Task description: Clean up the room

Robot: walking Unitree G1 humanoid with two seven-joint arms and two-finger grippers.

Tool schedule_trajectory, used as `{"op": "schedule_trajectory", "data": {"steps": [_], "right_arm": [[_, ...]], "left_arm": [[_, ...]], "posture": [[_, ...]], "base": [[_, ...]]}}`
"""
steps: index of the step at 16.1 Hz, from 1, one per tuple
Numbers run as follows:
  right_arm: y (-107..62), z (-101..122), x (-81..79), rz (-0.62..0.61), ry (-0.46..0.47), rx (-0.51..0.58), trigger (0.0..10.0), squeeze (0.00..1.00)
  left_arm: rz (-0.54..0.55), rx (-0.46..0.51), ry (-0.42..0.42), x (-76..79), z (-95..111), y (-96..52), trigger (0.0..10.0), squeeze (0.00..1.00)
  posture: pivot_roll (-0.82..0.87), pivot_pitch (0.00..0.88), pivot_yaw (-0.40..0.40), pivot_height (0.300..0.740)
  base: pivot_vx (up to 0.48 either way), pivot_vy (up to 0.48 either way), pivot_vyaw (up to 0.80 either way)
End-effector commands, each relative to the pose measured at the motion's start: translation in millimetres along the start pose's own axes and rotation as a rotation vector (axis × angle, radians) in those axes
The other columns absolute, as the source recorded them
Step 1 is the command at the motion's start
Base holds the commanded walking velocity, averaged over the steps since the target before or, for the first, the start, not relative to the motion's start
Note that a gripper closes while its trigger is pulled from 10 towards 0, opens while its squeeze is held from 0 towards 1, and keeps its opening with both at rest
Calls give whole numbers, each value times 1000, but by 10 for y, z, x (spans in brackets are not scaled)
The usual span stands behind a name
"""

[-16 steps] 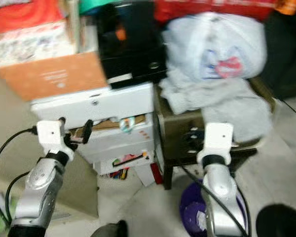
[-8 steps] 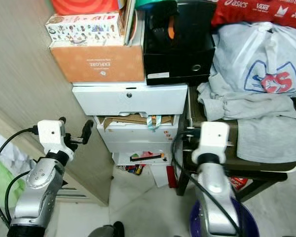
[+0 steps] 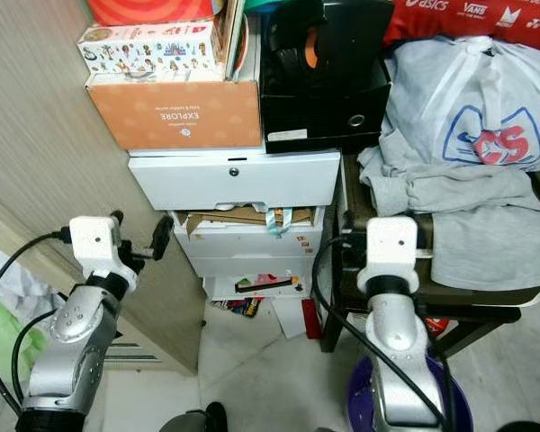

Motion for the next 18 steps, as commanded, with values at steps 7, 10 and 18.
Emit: {"op": "schedule_trajectory", "data": {"steps": [7, 10, 18], "right_arm": [[-55, -242, -77, 93, -14, -71, 10000, 0], [8, -349, -77, 112, -15, -128, 10000, 0], [-152, -356, -310, 178, -8, -127, 10000, 0]], "left_arm": [[-136, -108, 34, 169, -189, -33, 10000, 0], [-225, -169, 22, 210, -313, -54, 10000, 0], [-194, -155, 53, 146, -338, -264, 10000, 0]], "posture": [[-47, 130, 48, 740], [-45, 127, 54, 740], [-53, 106, 65, 740]], "base": [[0, 0, 0], [0, 0, 0], [0, 0, 0]]}}
Point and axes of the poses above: a point about 5 cm out from each wrist's last joint towards the gripper, its own y axis pointing out of the wrist towards the gripper, its own z axis along the axis of the wrist's last joint, x = y × z, the point moved 5 cm from there along y, pointing out of the wrist towards the gripper, and after that the axes turned 1 degree about -y, right-handed, at the moved point
